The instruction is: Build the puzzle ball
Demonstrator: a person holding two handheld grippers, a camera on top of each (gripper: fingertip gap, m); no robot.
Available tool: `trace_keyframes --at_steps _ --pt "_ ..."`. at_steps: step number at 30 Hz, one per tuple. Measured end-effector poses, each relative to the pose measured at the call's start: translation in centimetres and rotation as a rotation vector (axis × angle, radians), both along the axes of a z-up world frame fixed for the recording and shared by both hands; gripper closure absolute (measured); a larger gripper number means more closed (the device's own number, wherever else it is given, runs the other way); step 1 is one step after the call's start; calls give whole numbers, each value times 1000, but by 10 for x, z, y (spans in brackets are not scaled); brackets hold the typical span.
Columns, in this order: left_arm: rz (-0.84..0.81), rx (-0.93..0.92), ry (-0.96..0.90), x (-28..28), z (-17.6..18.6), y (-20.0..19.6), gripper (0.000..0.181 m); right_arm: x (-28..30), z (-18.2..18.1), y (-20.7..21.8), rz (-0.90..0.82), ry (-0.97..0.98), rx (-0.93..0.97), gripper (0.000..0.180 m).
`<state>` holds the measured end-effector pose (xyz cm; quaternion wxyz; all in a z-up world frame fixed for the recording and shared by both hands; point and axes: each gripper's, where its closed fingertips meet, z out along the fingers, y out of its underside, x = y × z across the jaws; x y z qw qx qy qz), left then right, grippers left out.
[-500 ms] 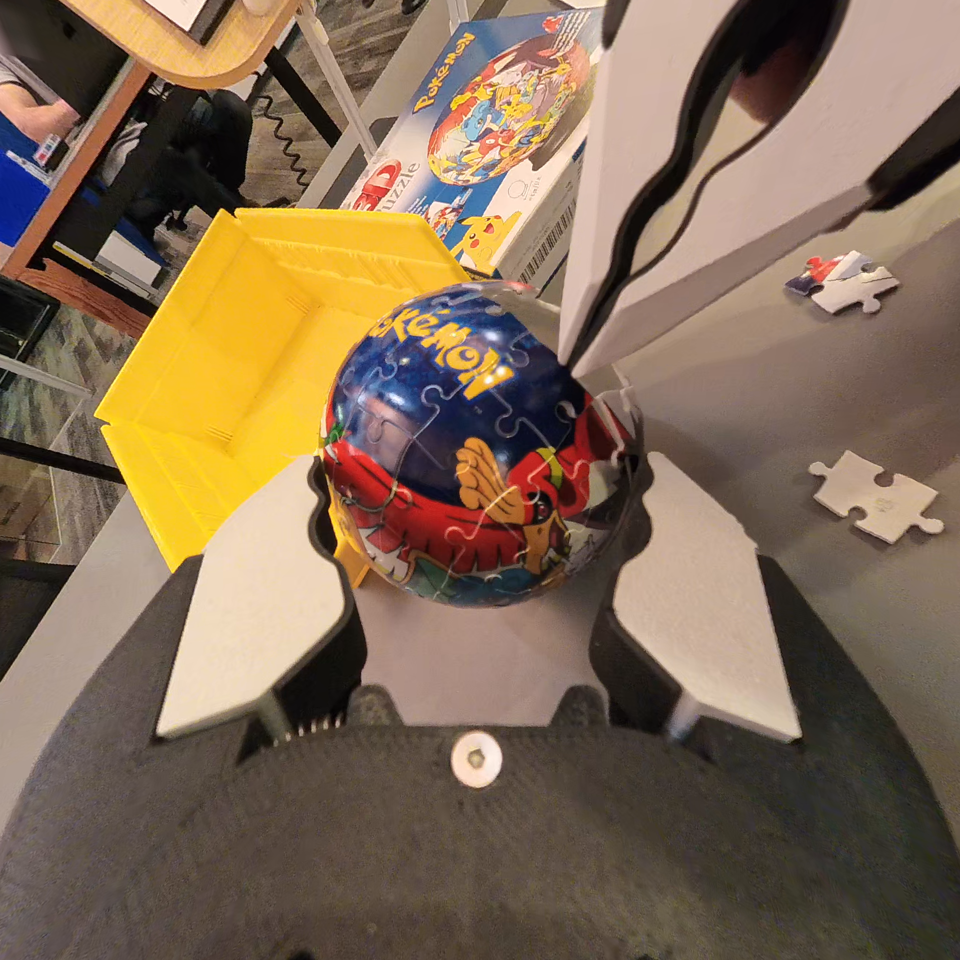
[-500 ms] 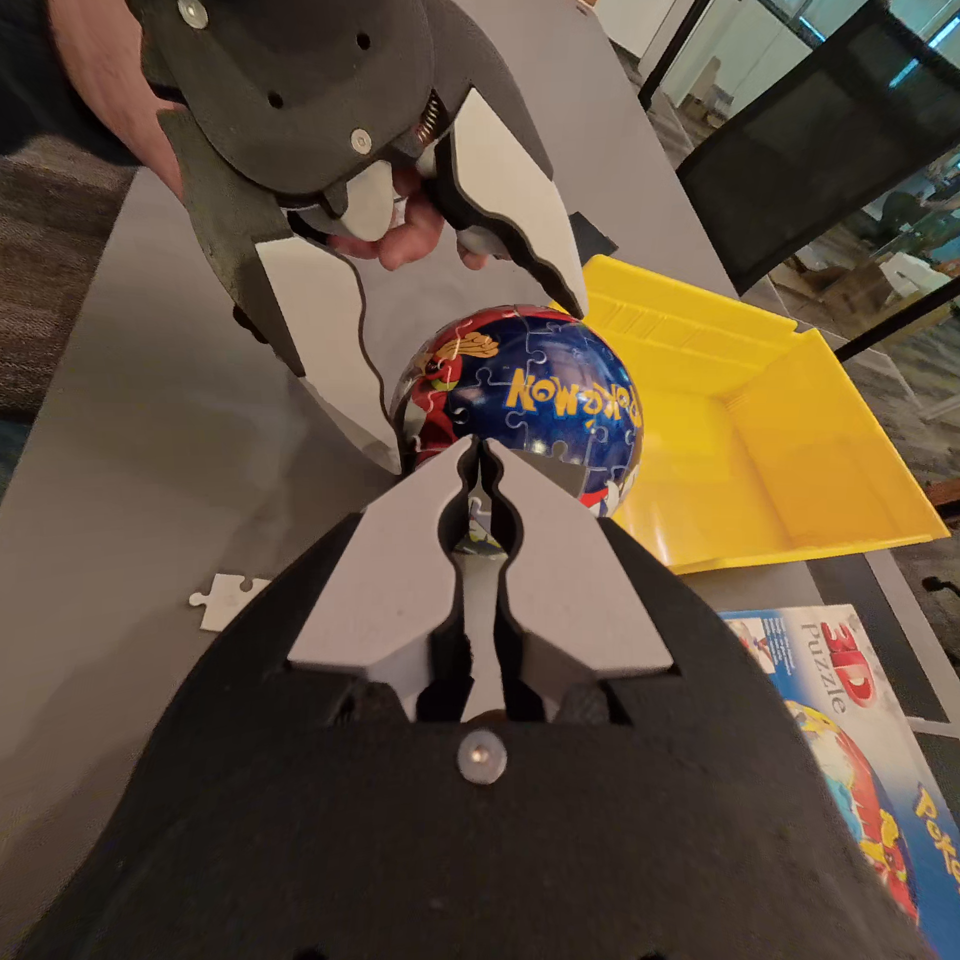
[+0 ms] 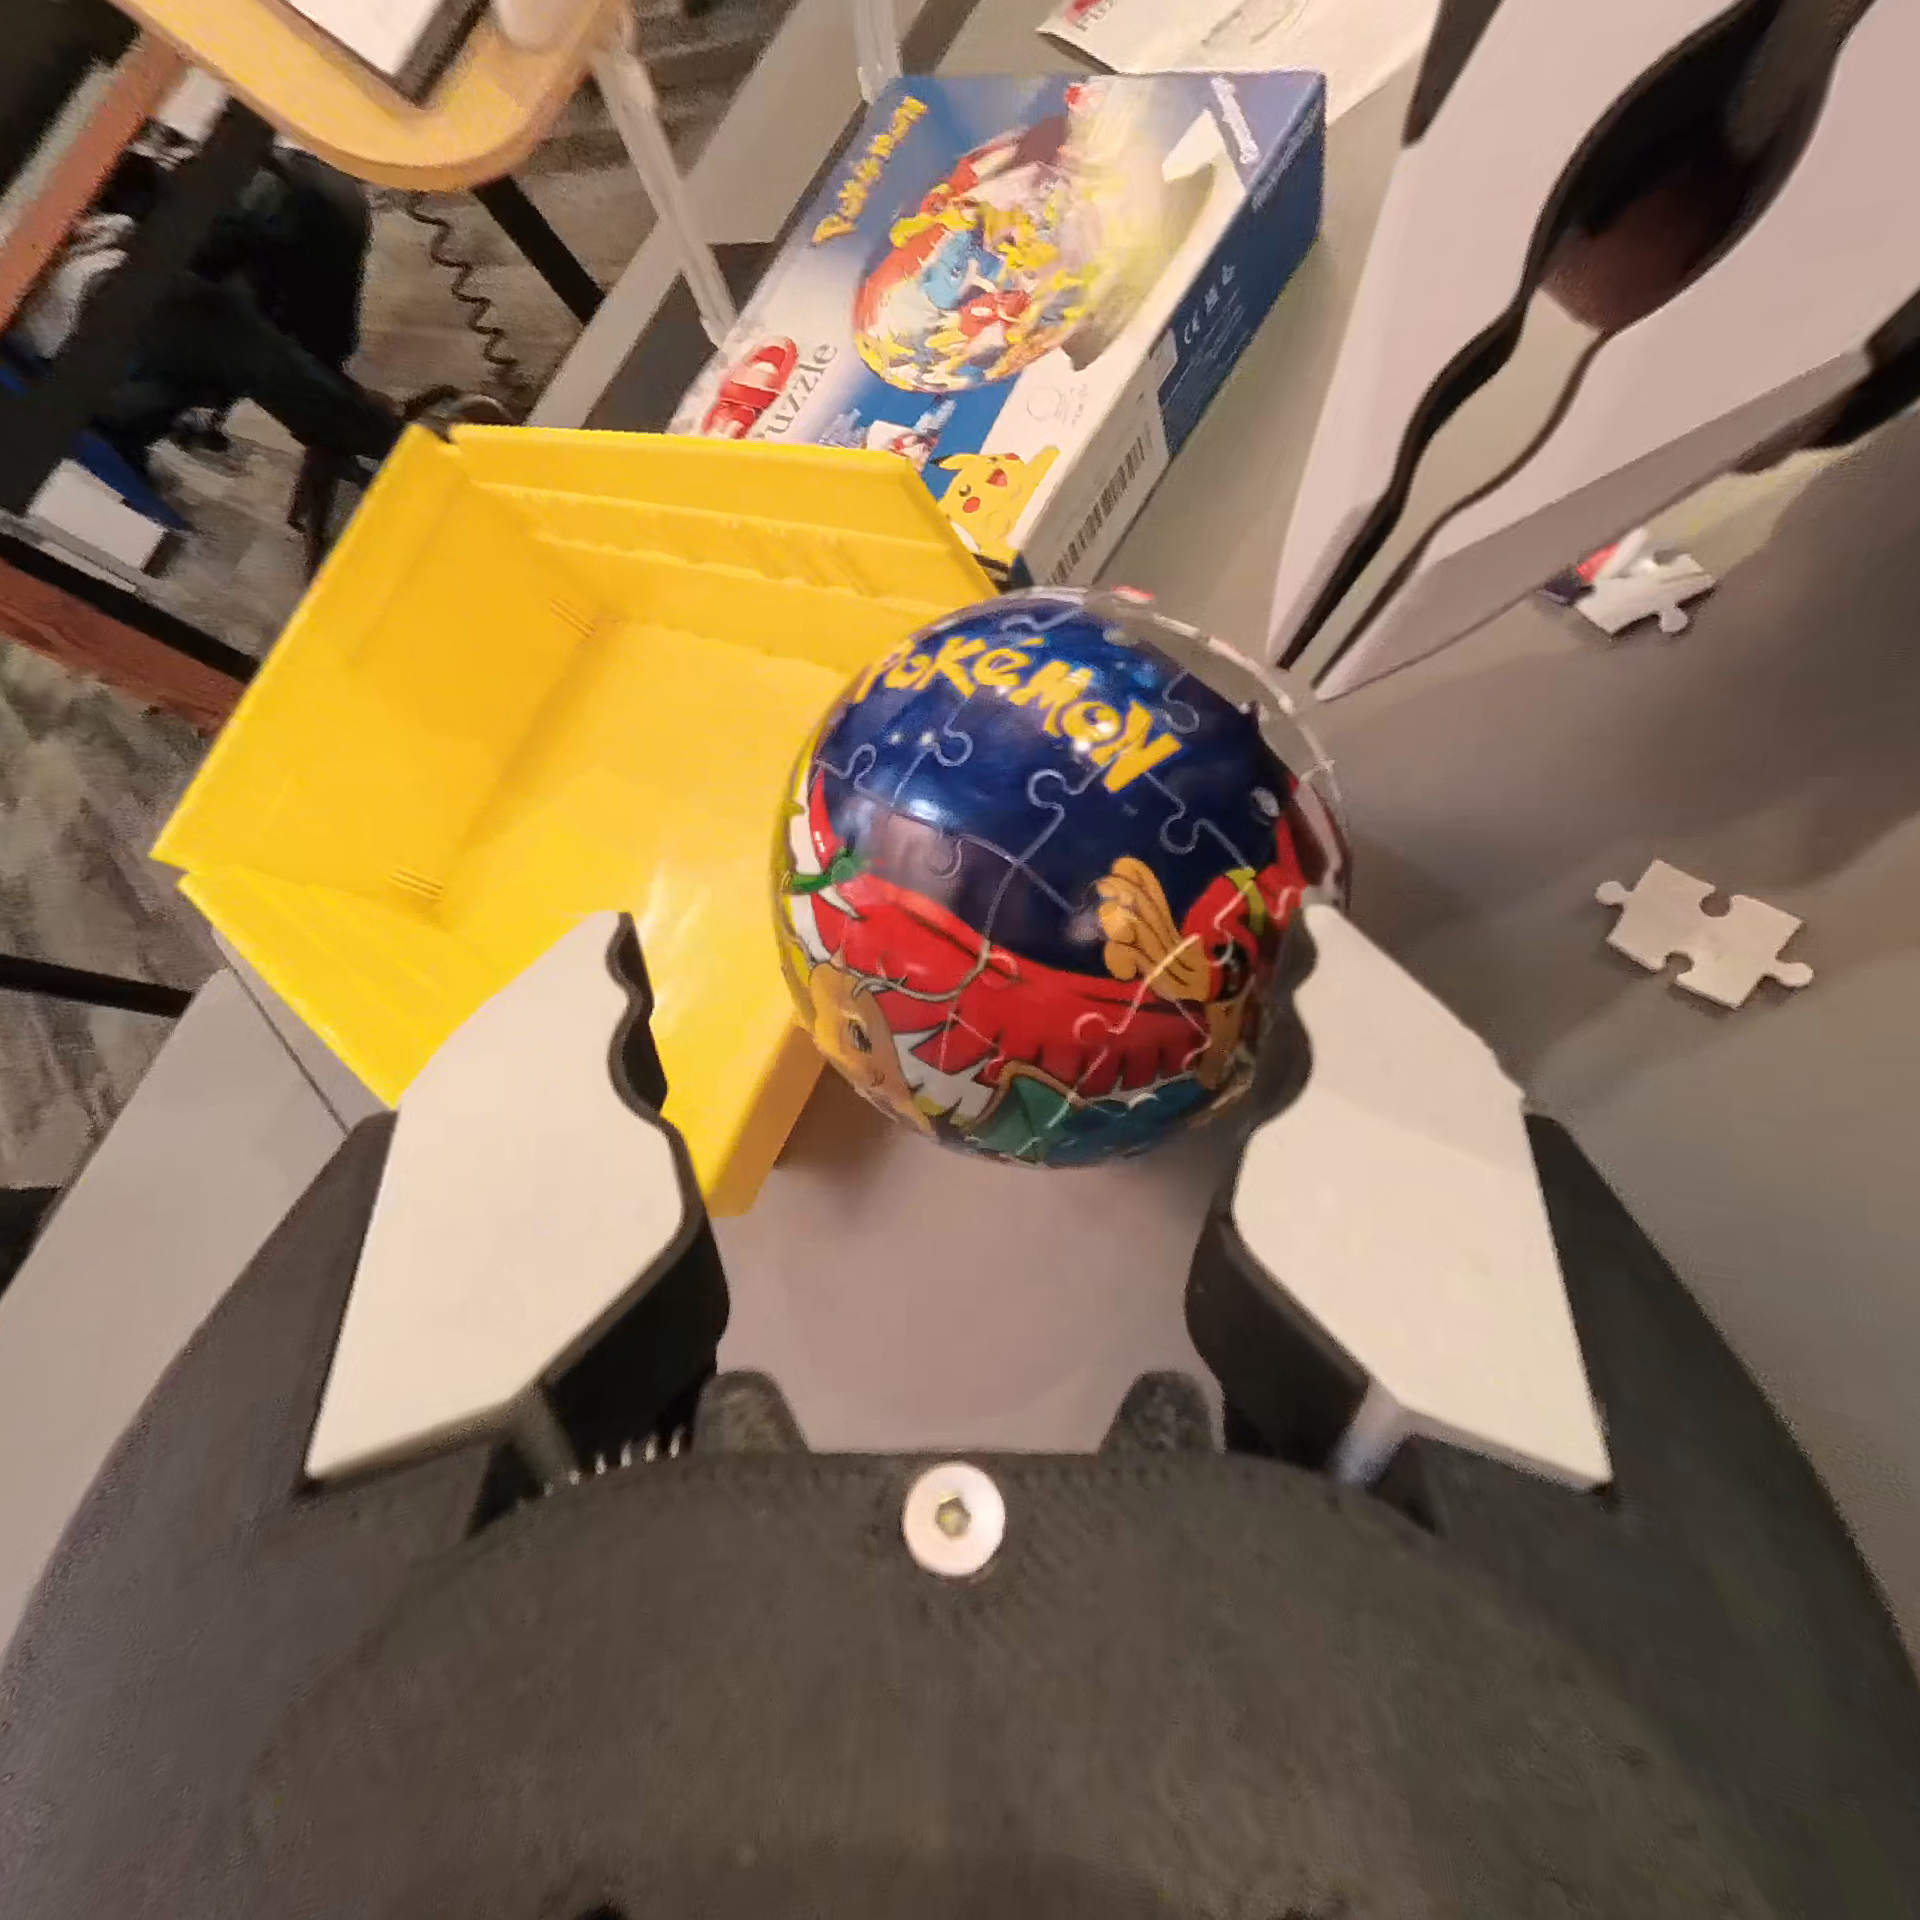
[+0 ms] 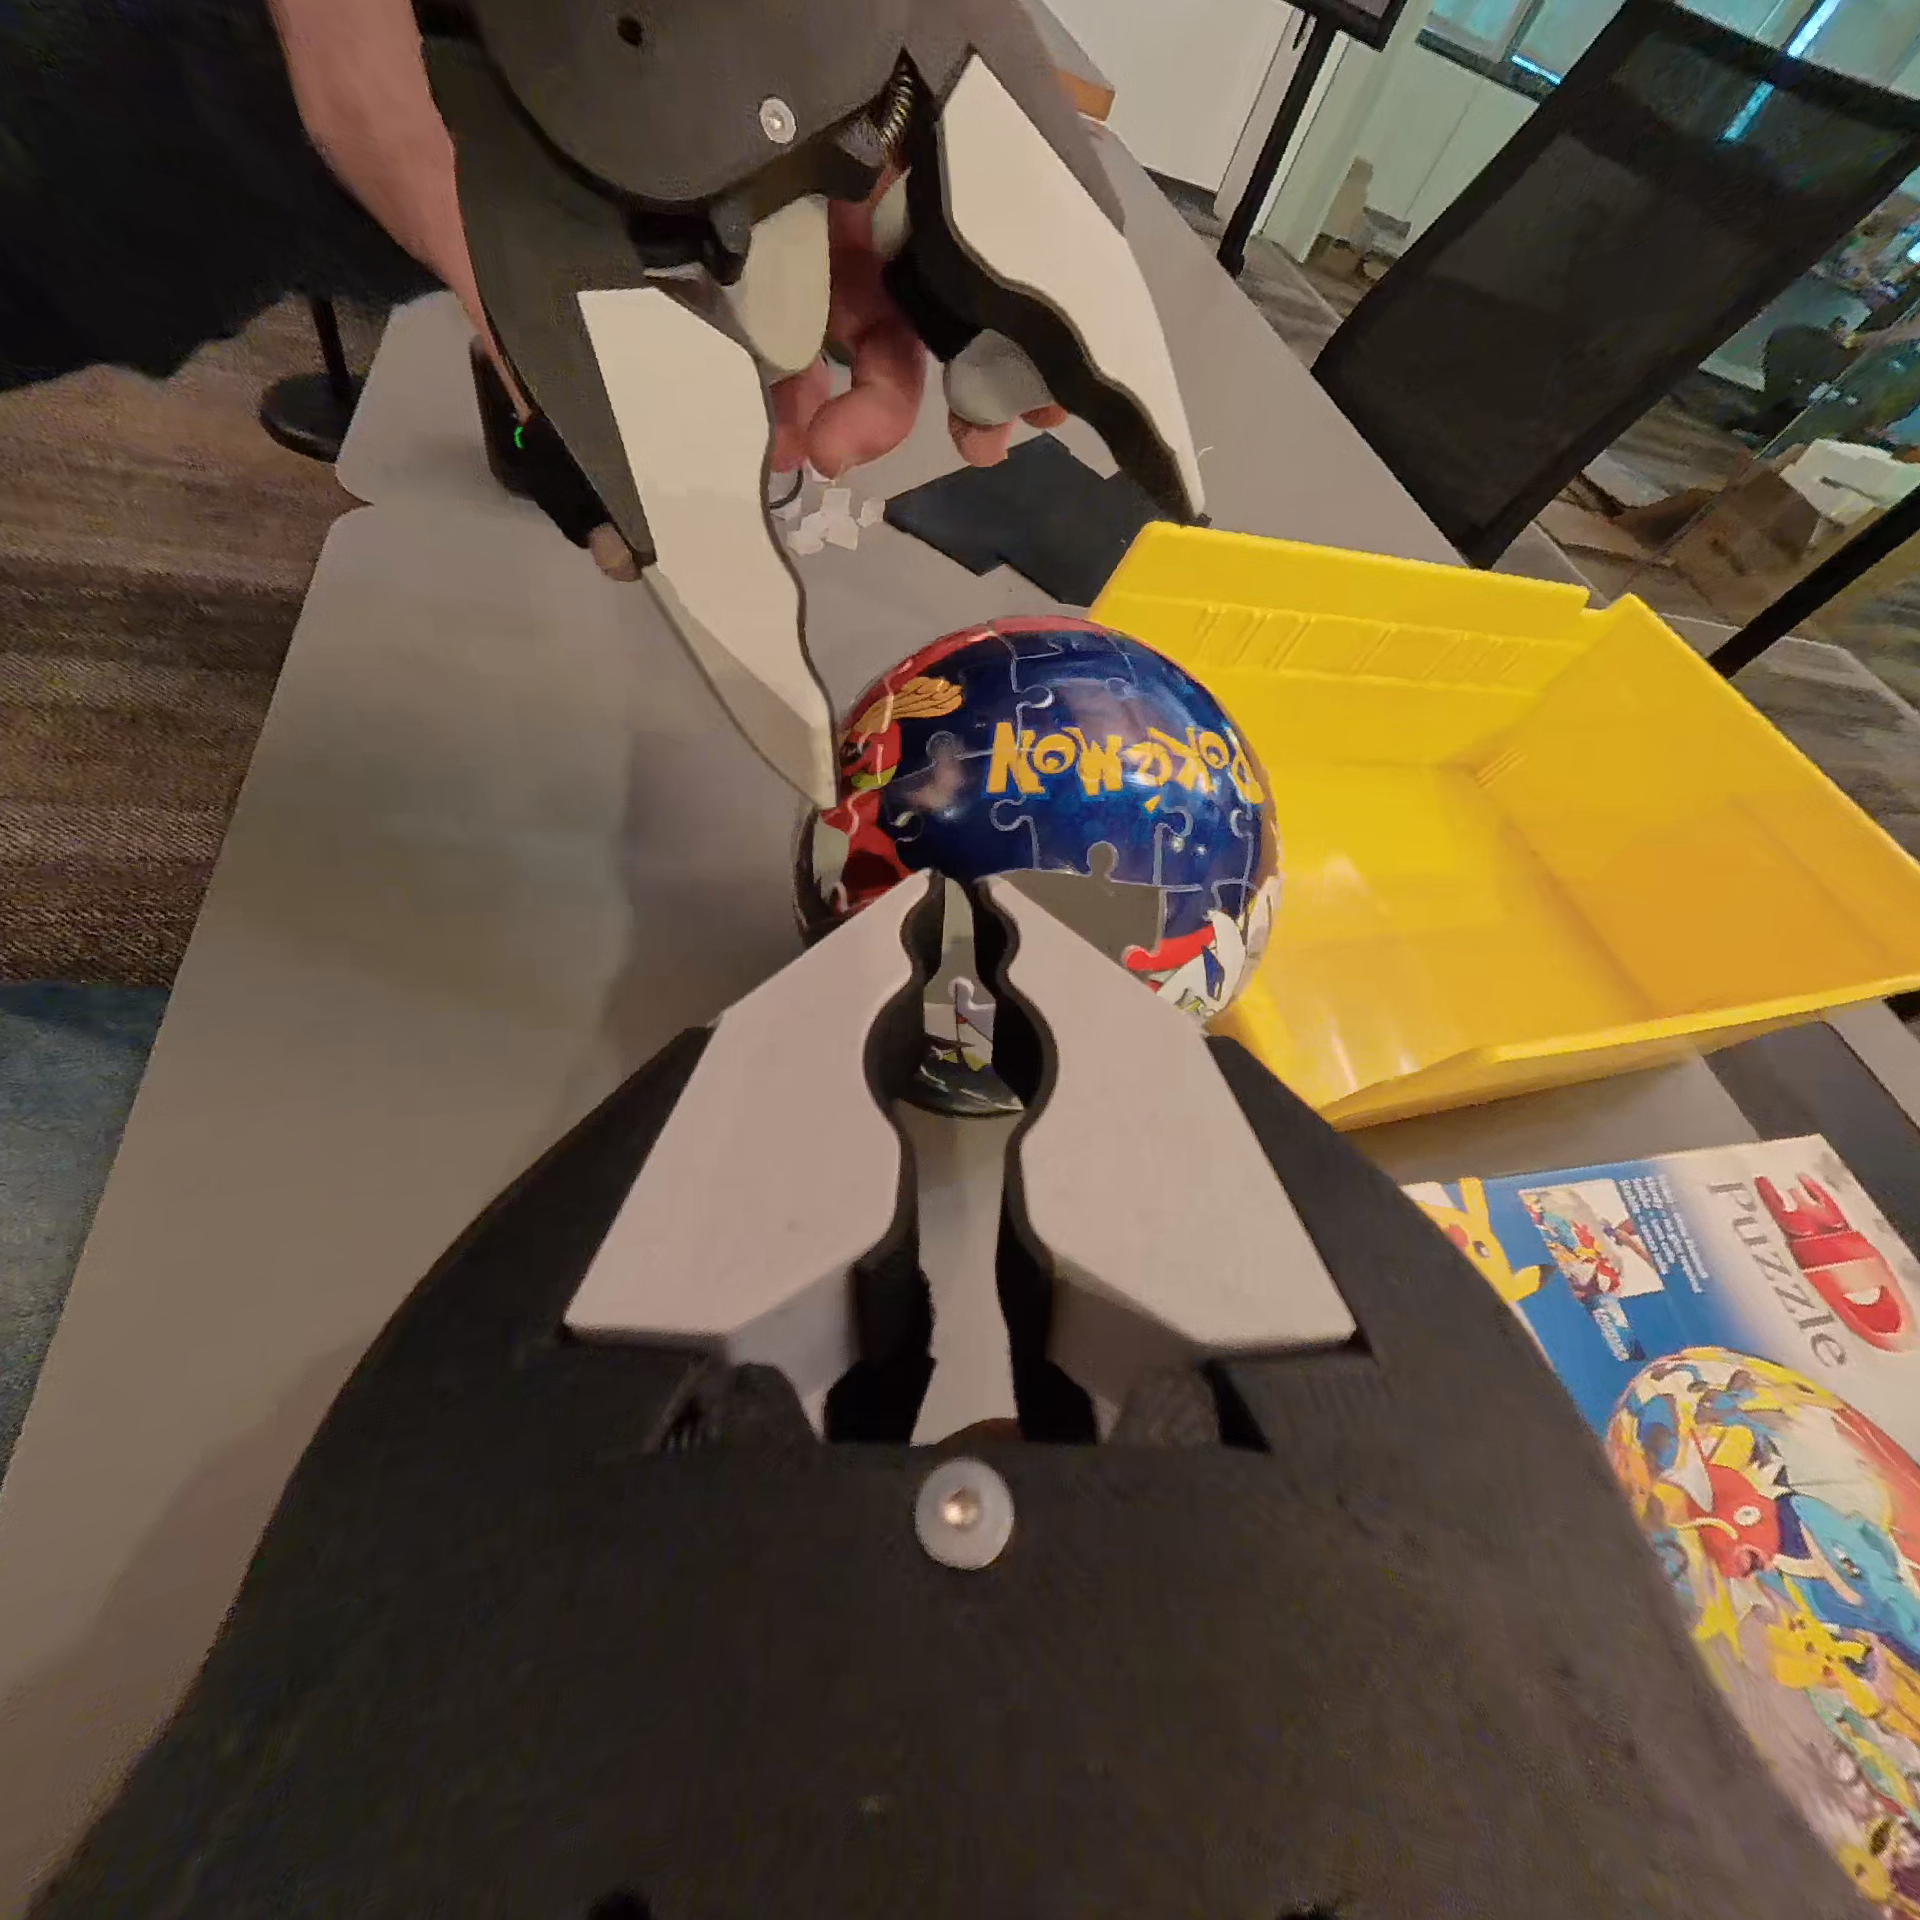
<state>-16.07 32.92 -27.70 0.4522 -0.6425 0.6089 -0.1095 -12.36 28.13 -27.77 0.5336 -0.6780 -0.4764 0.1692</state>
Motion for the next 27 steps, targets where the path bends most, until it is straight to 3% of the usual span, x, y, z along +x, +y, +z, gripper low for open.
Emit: trace_keyframes --at_steps 1,8,19,21,27 --pt "-21 -26 26 1 -4 1 68 1 0 1 -7 8 -7 177" --pt "-125 -135 67 17 -16 -5 77 4 -3 4 4 57 -61 174" --pt "-111 -198 40 18 -15 -4 80 -2 -9 4 -9 46 -68 170" --pt "-103 -208 31 19 -14 -4 81 -2 -8 5 -39 24 -13 160" --pt "-94 -210 17 22 -13 -7 82 -3 -4 6 -73 -43 175 156"
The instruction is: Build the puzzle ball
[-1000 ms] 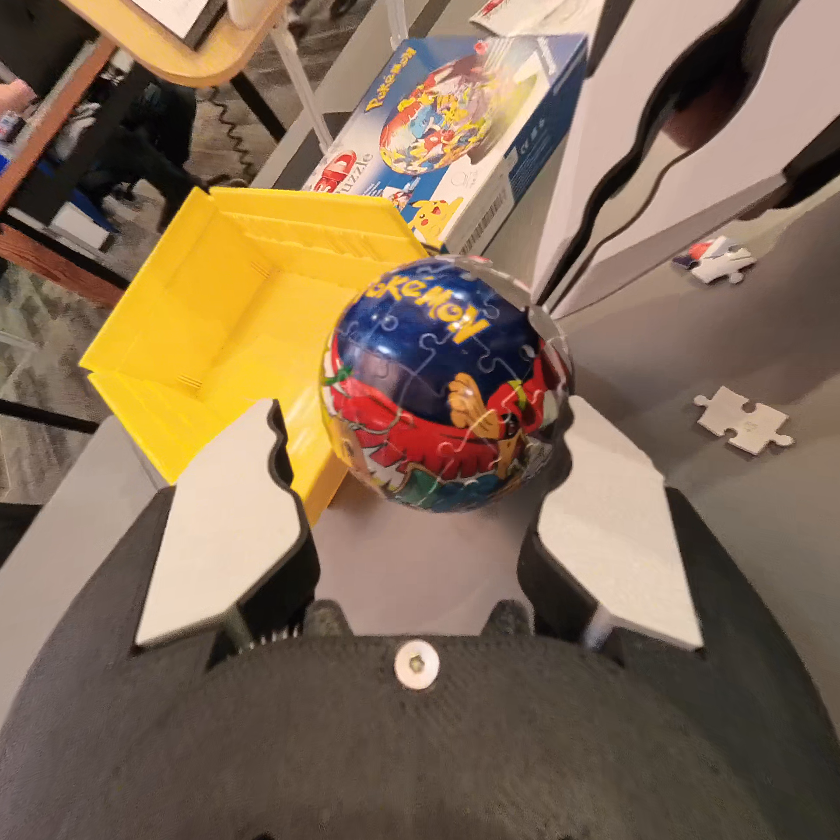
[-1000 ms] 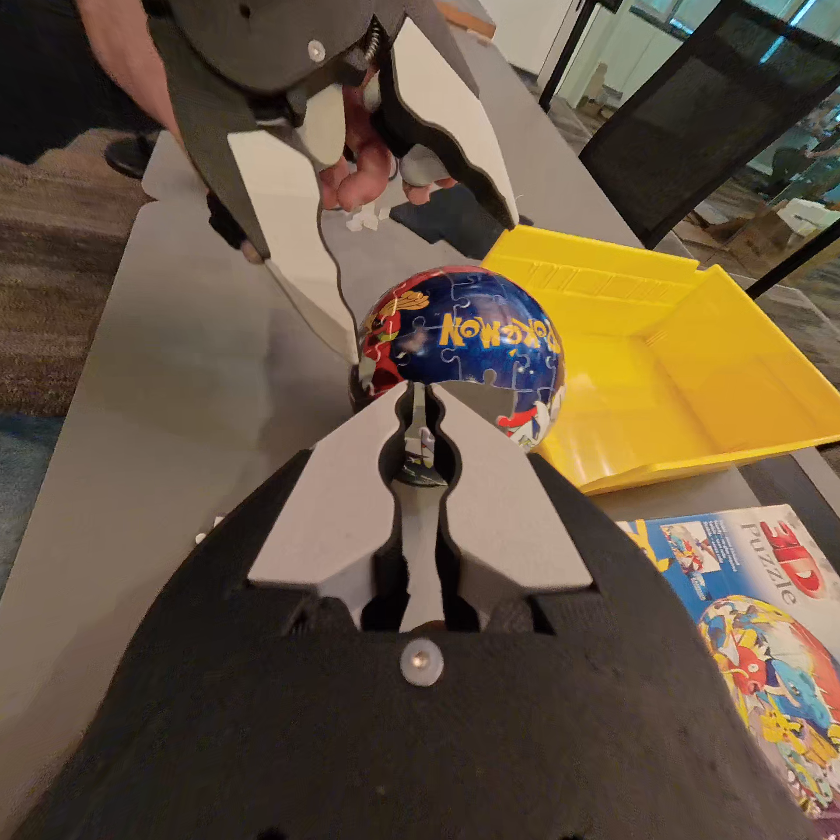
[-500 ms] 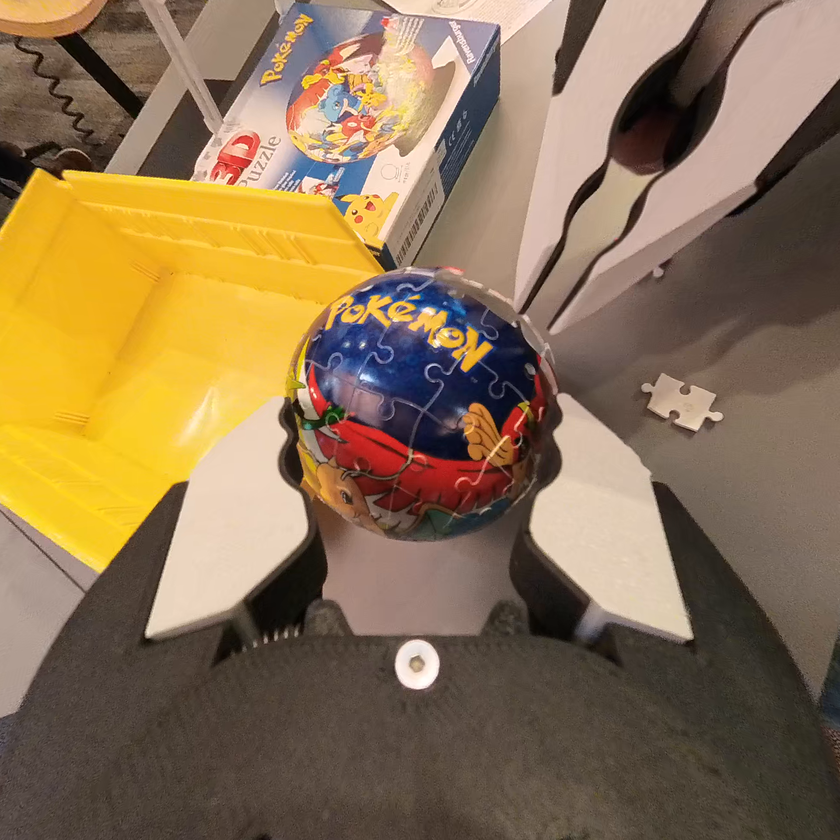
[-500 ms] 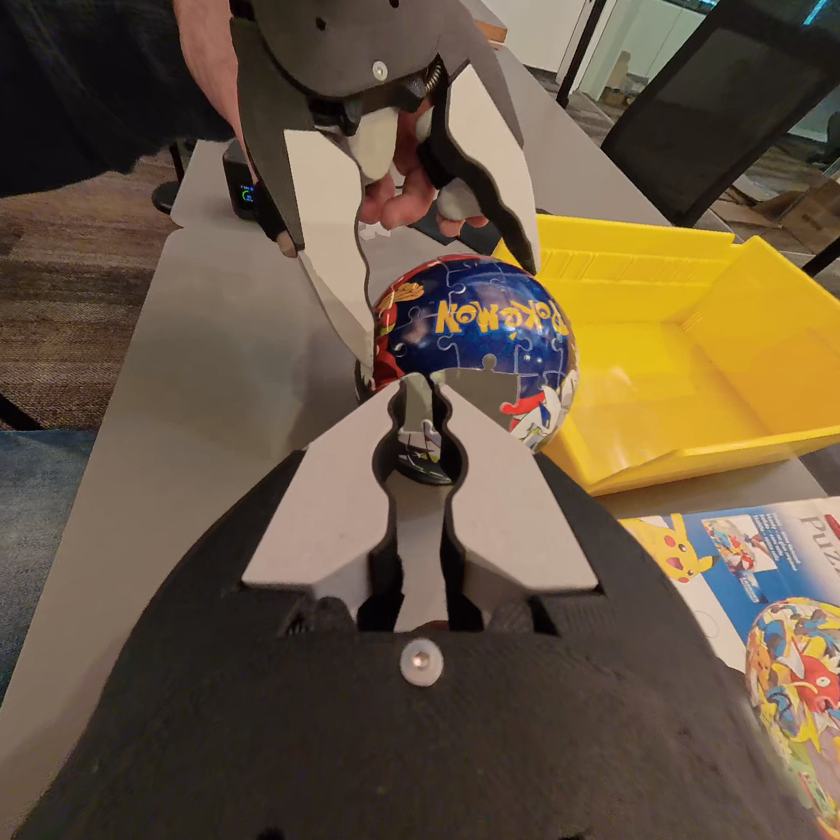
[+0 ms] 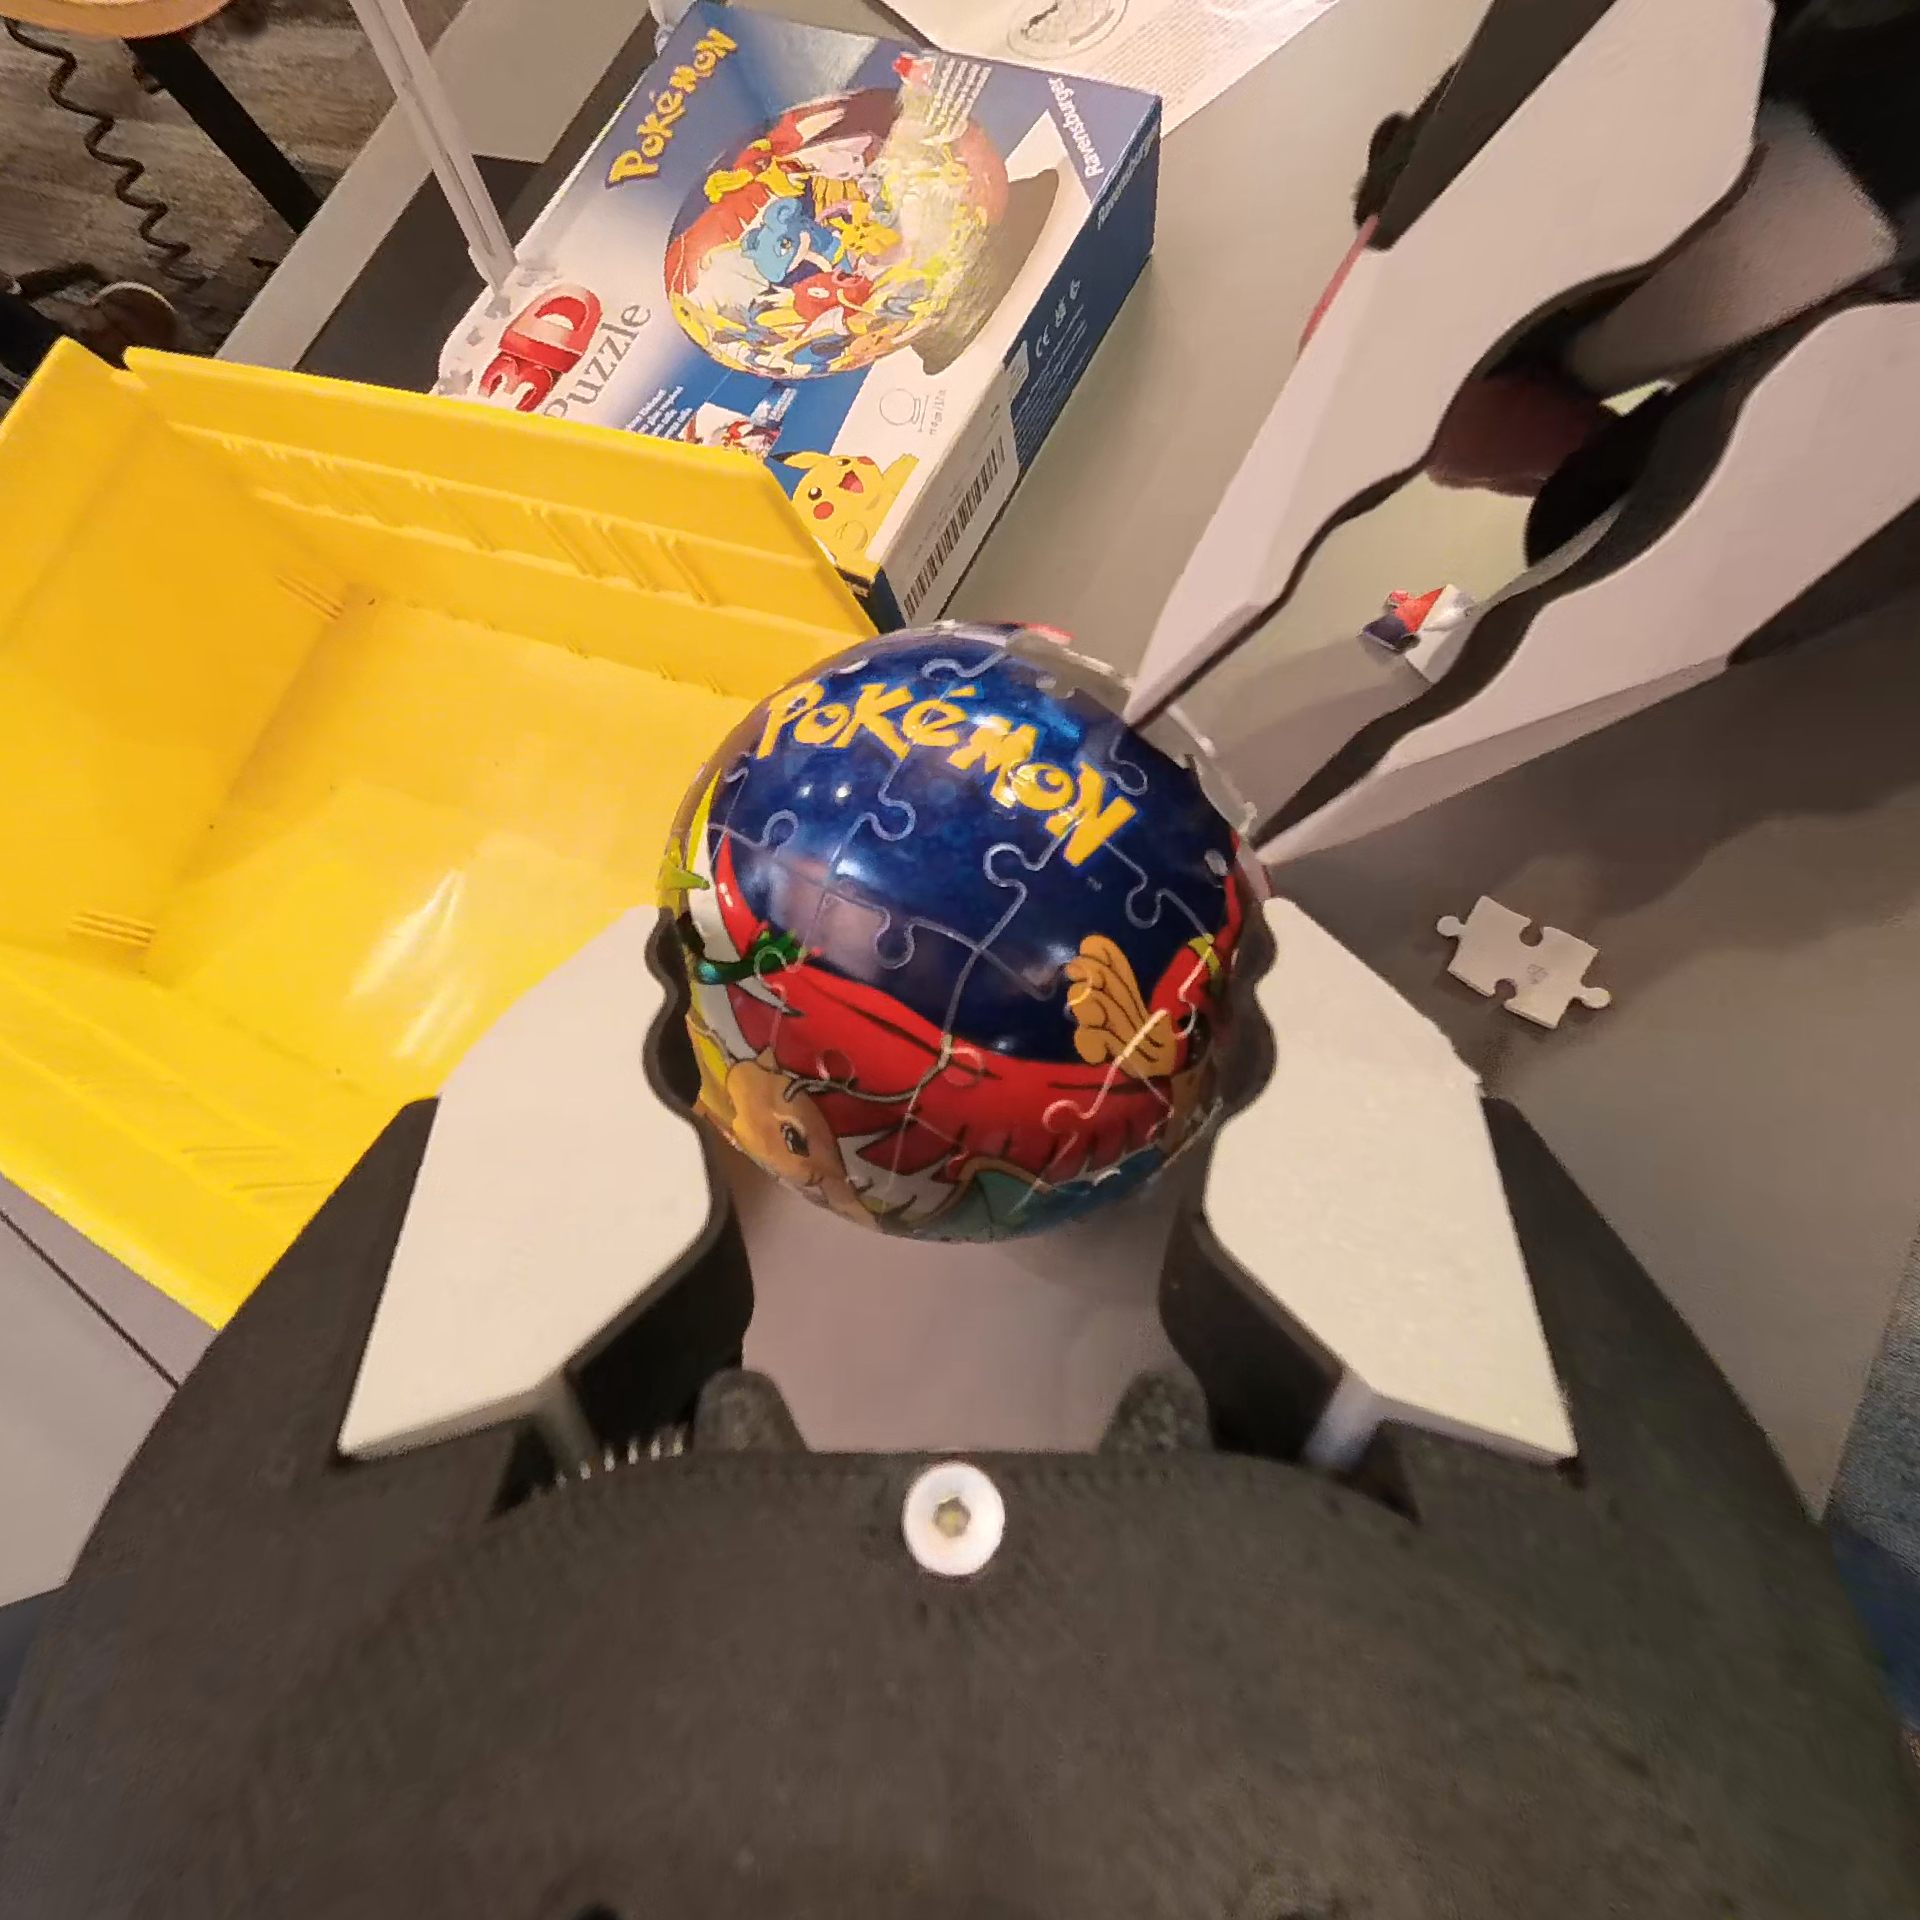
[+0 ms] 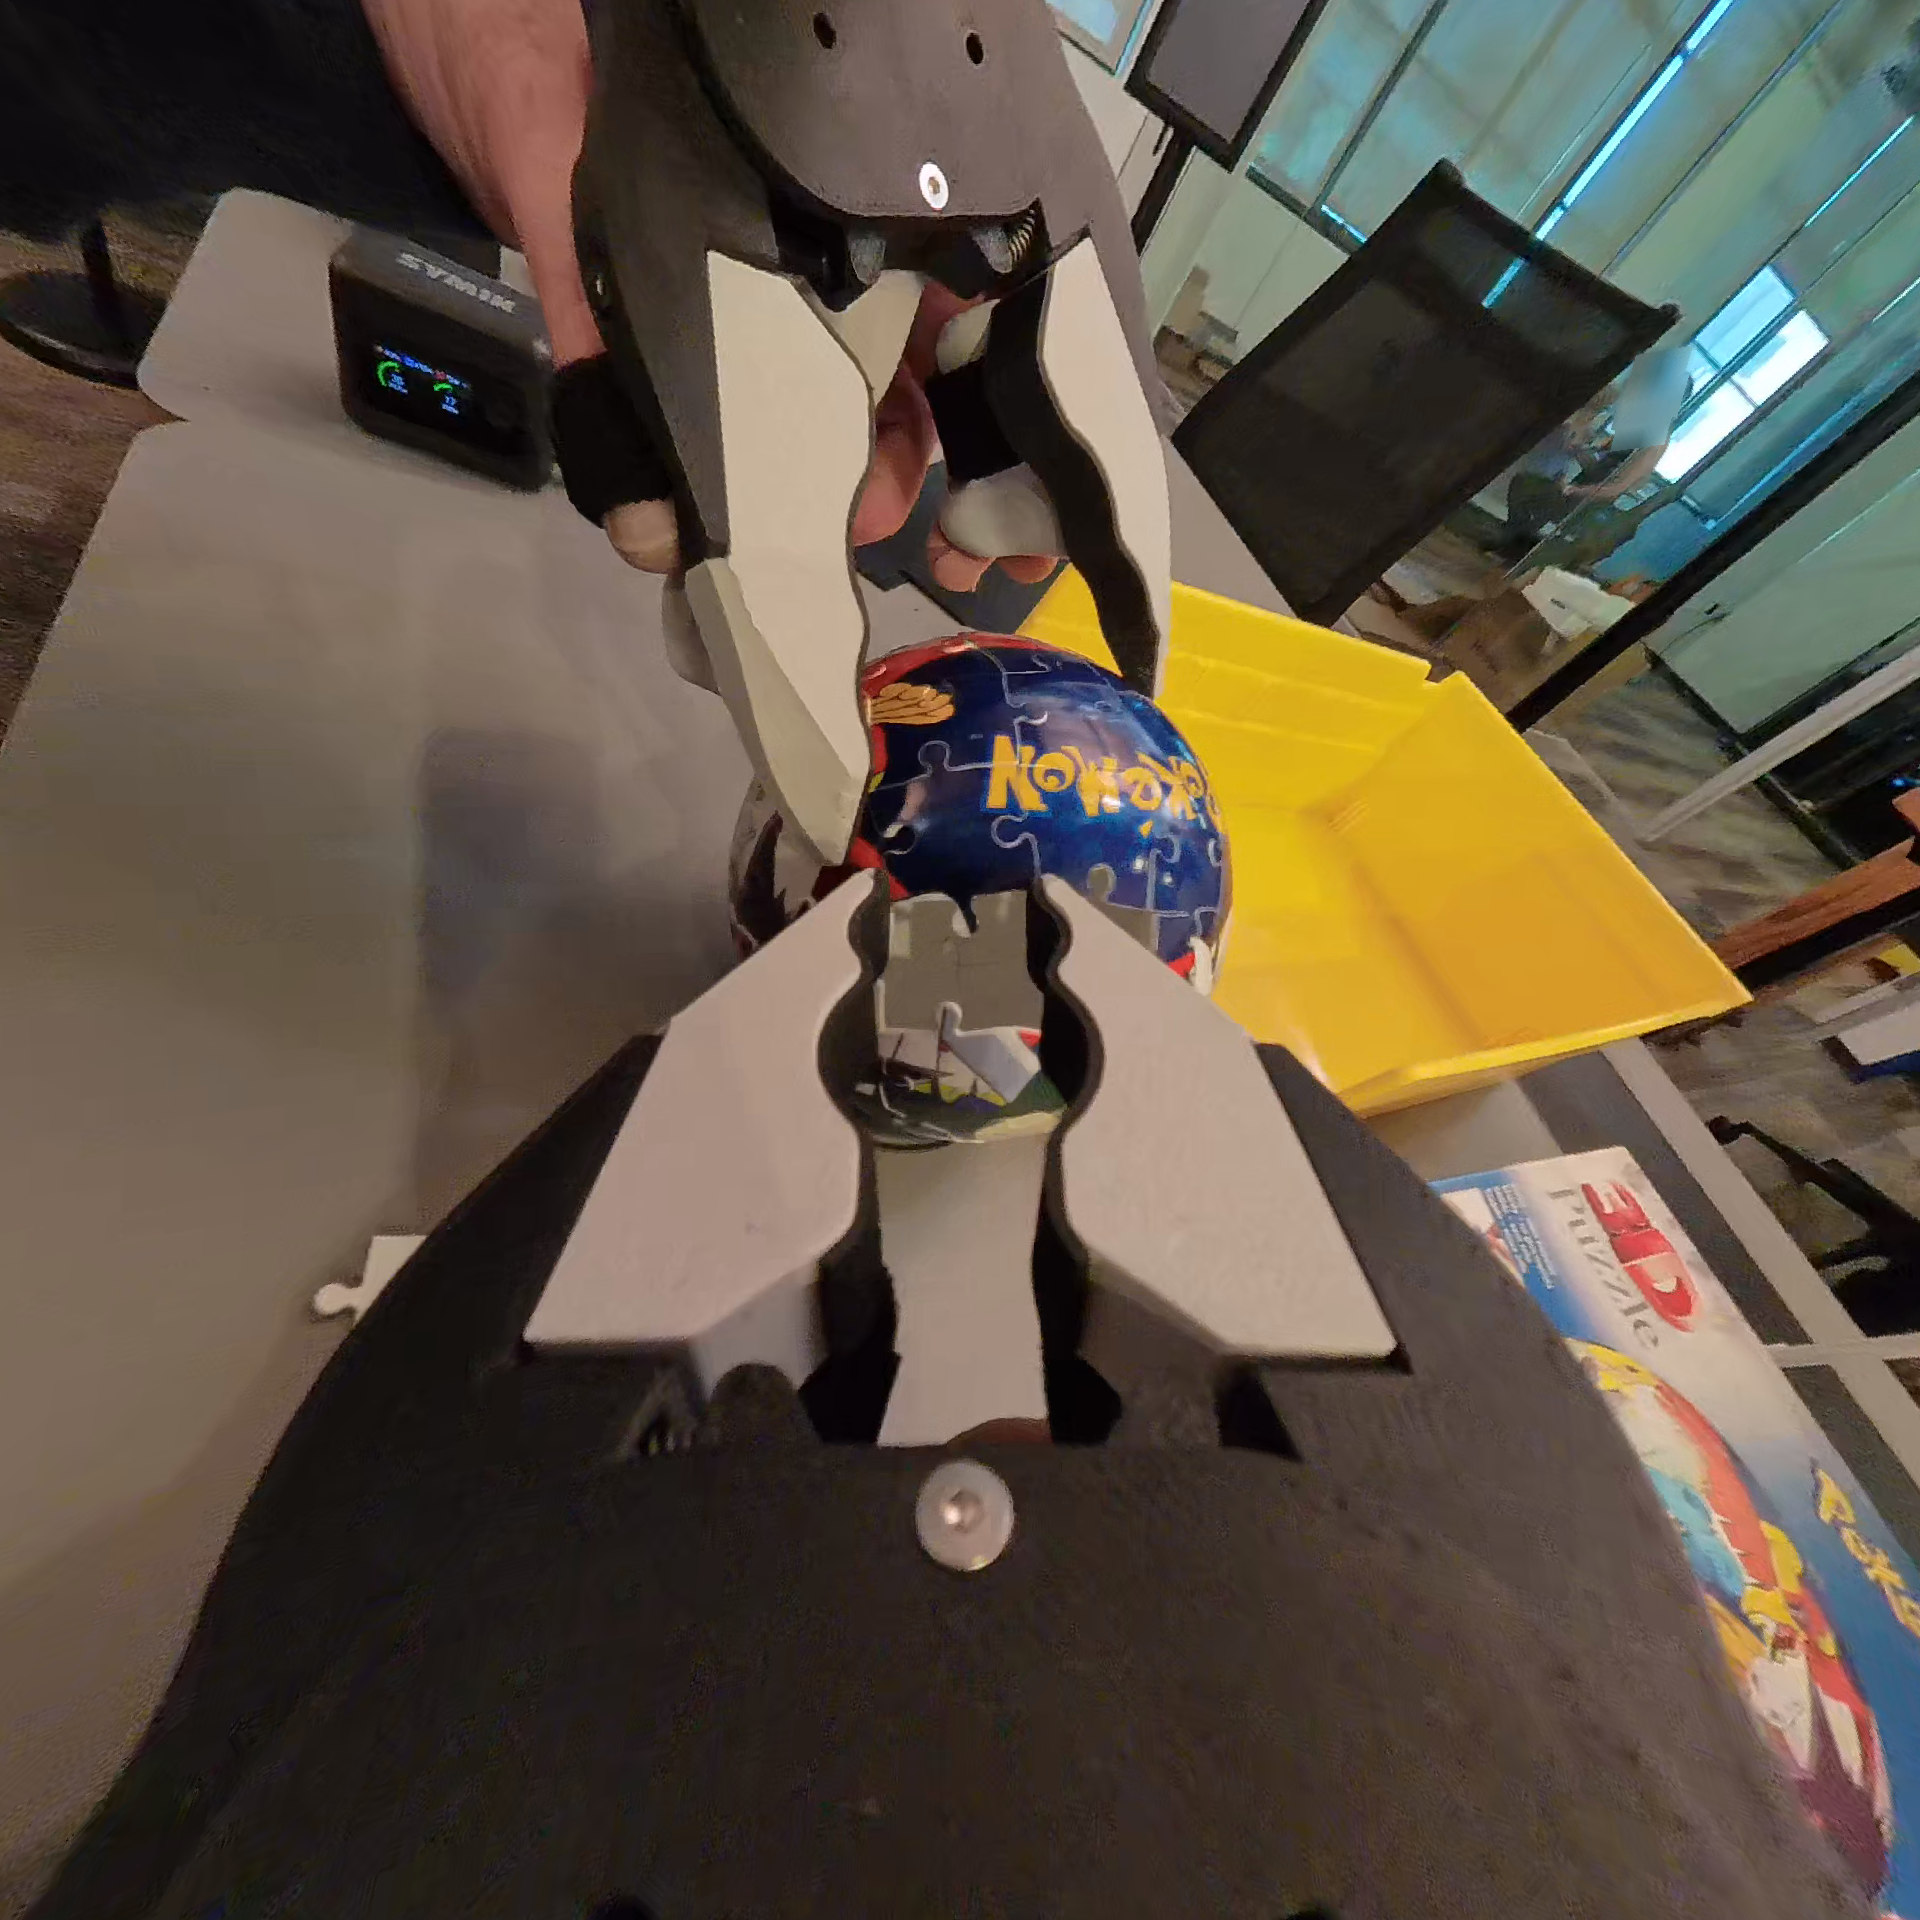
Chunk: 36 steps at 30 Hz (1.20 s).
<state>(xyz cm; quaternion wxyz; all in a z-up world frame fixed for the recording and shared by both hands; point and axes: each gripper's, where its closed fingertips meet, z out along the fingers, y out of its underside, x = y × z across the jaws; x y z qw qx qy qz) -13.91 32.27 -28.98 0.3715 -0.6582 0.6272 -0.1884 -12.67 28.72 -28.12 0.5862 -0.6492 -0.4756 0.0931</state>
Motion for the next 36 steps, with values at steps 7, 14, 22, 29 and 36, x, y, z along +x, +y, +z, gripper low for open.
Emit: trace_keyframes --at_steps 7,14,22,29,36 --pt "-14 19 25 -1 -2 1 80 1 2 4 8 -44 62 159" --pt "-17 28 30 -1 -3 0 79 6 9 7 12 -51 83 162" --pt "42 19 -14 -1 -2 -2 80 12 -1 -13 57 113 -174 156" --pt "207 5 -72 2 0 -13 80 33 -5 -17 44 189 -289 156" --pt "228 -52 -56 -3 6 -22 78 48 -4 -12 30 304 -358 151"
